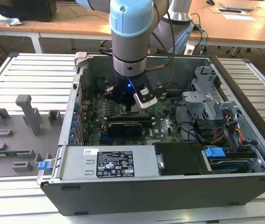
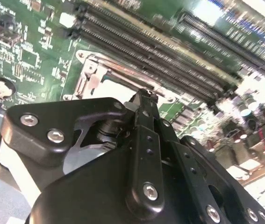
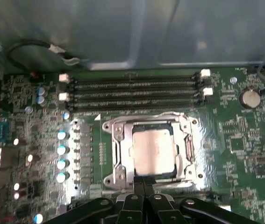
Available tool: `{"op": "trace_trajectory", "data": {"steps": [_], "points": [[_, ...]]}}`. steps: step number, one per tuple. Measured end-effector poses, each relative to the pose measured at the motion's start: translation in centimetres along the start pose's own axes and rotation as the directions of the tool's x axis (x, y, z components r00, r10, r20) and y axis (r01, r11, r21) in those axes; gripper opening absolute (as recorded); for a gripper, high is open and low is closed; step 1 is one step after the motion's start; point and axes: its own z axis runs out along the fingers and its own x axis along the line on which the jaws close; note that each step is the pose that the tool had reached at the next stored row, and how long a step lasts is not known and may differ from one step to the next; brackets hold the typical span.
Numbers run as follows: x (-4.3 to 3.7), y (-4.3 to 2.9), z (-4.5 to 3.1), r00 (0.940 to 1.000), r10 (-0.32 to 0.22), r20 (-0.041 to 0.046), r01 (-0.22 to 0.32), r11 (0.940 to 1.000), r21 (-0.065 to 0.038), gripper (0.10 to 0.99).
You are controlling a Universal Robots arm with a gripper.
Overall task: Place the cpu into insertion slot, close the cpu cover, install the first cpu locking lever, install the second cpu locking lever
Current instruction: 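Install the second cpu locking lever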
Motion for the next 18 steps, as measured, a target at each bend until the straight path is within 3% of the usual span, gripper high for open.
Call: {"op": "trace_trajectory", "data": {"steps": [7,9,18], "points": [[-0.75,2.09,0.43,1.0,-0.002,0.0019,0.002,0.9993,0.036,0.106],[-0.91,2.36,0.48,1.0,-0.002,0.0021,0.002,0.9991,0.042,0.106],[-0.93,2.37,0.48,1.0,-0.002,0.0021,0.002,0.9991,0.042,0.106]]}}
